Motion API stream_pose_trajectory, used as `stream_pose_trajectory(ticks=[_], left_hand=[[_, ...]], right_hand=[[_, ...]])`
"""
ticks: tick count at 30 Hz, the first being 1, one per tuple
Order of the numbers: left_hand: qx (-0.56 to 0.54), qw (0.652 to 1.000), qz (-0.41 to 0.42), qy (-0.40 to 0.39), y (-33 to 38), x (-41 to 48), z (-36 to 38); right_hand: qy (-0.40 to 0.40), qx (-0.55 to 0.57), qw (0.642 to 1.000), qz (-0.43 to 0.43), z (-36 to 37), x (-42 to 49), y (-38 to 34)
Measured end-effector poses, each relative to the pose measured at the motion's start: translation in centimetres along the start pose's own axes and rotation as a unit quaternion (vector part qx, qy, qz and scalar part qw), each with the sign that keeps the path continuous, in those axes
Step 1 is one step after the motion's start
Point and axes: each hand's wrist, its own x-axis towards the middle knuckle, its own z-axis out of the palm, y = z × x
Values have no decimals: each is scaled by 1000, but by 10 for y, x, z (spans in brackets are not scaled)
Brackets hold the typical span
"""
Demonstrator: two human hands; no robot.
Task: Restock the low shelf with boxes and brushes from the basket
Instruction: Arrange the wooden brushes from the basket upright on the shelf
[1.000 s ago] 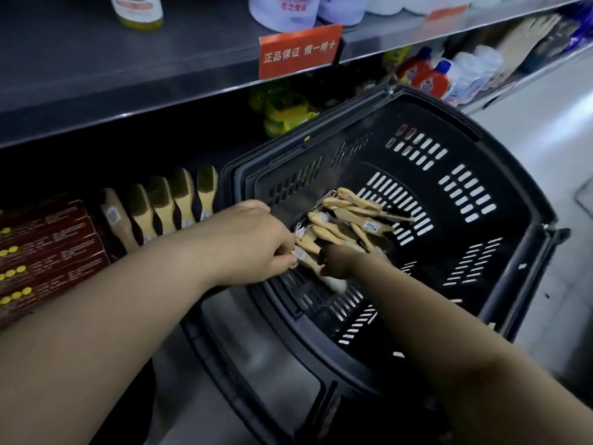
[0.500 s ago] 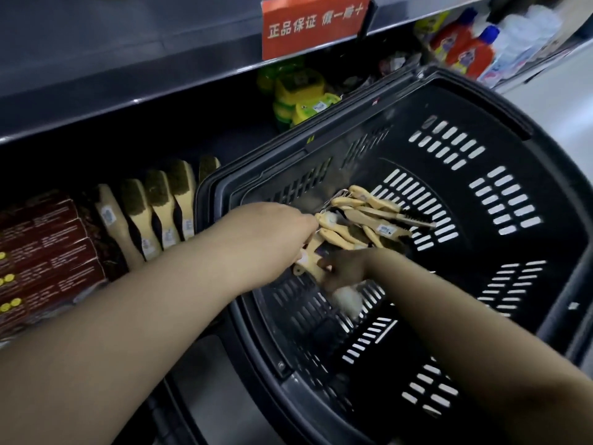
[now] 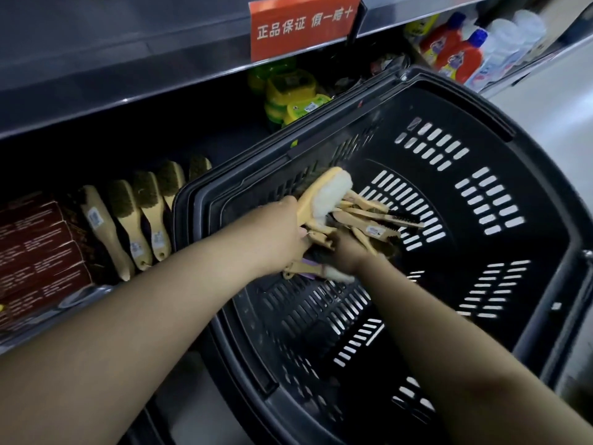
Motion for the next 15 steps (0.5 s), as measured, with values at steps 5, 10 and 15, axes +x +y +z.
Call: stream_pose_trajectory(ticks=[5, 10, 15], left_hand=[[-125, 990, -5, -65, -9, -2, 3], [-193, 981, -2, -20, -11, -3, 3], [-194, 981, -6, 3, -8, 0, 7]], right_hand=[[-43, -187, 978, 85, 86, 8, 32], [-206, -129, 970, 18, 64, -8, 35], [-293, 159, 942, 27, -38, -38, 7]])
